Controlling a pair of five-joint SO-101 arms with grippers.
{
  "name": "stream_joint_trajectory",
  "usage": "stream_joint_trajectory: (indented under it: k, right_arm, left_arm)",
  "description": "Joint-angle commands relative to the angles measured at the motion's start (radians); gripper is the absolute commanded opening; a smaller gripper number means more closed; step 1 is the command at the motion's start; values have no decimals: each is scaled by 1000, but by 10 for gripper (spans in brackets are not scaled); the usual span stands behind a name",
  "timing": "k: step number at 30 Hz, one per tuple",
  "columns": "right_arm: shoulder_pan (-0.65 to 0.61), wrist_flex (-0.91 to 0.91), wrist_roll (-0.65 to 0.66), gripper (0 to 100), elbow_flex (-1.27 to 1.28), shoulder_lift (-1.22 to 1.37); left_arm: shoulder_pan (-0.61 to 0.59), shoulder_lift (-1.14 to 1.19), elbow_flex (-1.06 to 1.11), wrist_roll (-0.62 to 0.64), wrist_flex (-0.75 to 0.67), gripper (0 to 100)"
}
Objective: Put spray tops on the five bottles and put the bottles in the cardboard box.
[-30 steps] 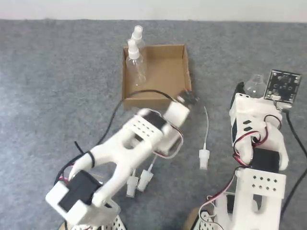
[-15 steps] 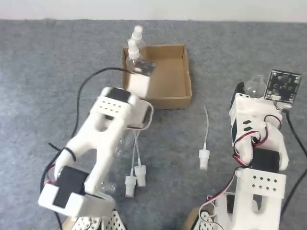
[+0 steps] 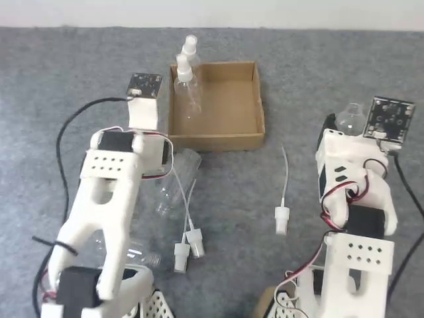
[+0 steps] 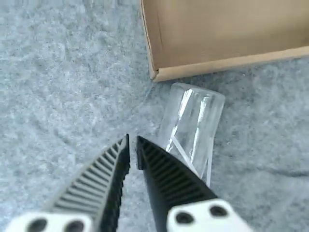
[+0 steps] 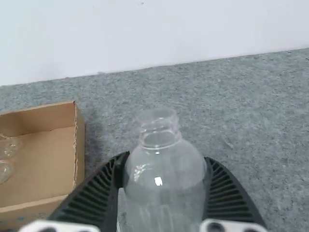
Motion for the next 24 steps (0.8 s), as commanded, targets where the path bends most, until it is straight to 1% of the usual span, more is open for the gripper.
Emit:
stream_joint_trajectory:
  k: [1,3,5,10,14,16,20,22,24]
  right_arm:
    - [-7,-24,-3,137,-14,-28]
    - [-4,-24,-3,137,-14,-28]
    - [-7,-24,-3,137,-14,-28]
    - [-8,-24,-3,137,-12,-28]
    - [-8,-24,-3,137,-11,-28]
    - [-8,-24,-2,137,-11,-28]
    - [-8,-24,-3,137,-11,-28]
    - [-10,-24,-5,137,-9,-28]
    - [-10,-24,-5,136,-9,-28]
  left_arm:
    - [-8,-64,7,2,23,146]
    - [-8,-72,8,-5,64,216]
    - [-8,-75,-5,-58,120,250]
    - [0,-144,-51,-216,288,250]
    - [2,-236,-47,-388,376,250]
    - [2,-259,-27,-451,417,251]
    - [9,-261,54,-597,442,250]
    - [46,-261,116,-669,442,250]
    - [95,-269,166,-710,442,249]
